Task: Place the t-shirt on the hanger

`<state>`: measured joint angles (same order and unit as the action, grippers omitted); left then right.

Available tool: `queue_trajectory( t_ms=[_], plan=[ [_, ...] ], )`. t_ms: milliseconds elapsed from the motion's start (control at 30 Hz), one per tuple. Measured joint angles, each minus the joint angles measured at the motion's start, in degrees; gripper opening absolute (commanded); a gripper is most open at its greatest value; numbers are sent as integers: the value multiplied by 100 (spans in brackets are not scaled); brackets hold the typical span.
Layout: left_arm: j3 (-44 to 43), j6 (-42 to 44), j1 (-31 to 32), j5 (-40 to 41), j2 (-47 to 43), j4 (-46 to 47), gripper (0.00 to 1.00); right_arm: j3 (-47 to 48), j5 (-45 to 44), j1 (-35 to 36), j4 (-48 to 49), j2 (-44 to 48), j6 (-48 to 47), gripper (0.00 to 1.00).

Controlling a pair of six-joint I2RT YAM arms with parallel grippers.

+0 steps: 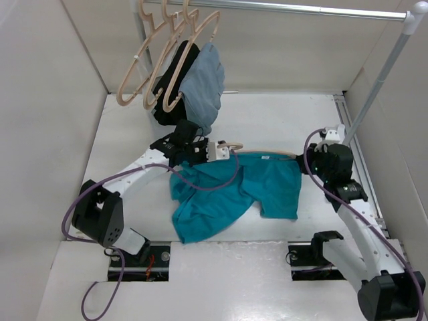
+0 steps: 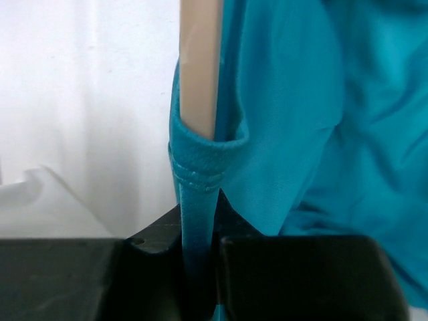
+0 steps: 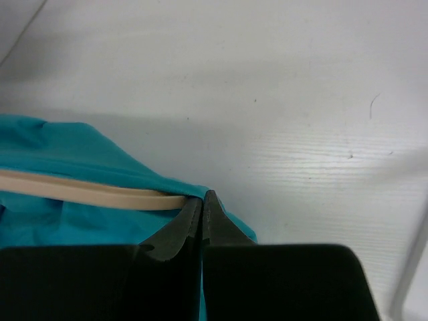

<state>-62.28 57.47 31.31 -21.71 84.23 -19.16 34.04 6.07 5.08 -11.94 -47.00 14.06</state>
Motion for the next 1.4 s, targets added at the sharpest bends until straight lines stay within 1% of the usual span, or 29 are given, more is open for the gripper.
queue_trajectory(
  t_ms=[233,367,433,500,633,700,767,800,833,867,900,933,1100,1233,1333,1400],
  plan=[
    [195,699,15,632,0,321,0,1119,348,-4,-866,-109,-1084,0],
    [195,964,90,852,0,372,0,1318,651,74,-1034,-240,-1711,0],
    [170,1029,164,944,0,232,0,1368,719,332,-1027,-354,-2000,0],
    [90,1093,264,1051,0,-35,0,1486,767,774,-1036,-544,-2345,0],
    [-146,1300,466,1091,0,-527,0,1954,1139,1620,-1034,-1130,-3023,0],
    [-289,1384,507,942,0,-769,0,2168,1453,1725,-1025,-1390,-3228,0],
    [-520,1440,538,734,0,-1056,0,2295,1740,1655,-1016,-1563,-3390,0],
    [-656,1475,540,608,0,-1193,0,2321,1856,1572,-1016,-1626,-3458,5],
    [-778,1521,544,496,0,-1296,0,2332,1941,1467,-1029,-1670,-3519,33],
    [-879,1567,544,393,-7,-1379,0,2343,2000,1355,-1080,-1714,-3547,46],
    [-935,1611,544,319,-26,-1438,0,2352,2044,1248,-1137,-1753,-3617,56],
    [-946,1665,544,229,-61,-1480,0,2358,2063,1167,-1189,-1775,-3644,70],
    [-946,1797,546,-129,-140,-1805,0,2603,2087,1001,-1668,-1821,-3936,73],
    [-946,1797,546,-385,-140,-1906,0,2837,2199,1058,-1862,-1543,-4140,73],
    [-990,1784,549,-487,-120,-1958,0,2896,2251,1390,-1934,-1062,-4260,73],
    [-1069,1766,549,-538,-74,-1971,0,2905,2302,1738,-1947,-756,-4304,70]
  ],
)
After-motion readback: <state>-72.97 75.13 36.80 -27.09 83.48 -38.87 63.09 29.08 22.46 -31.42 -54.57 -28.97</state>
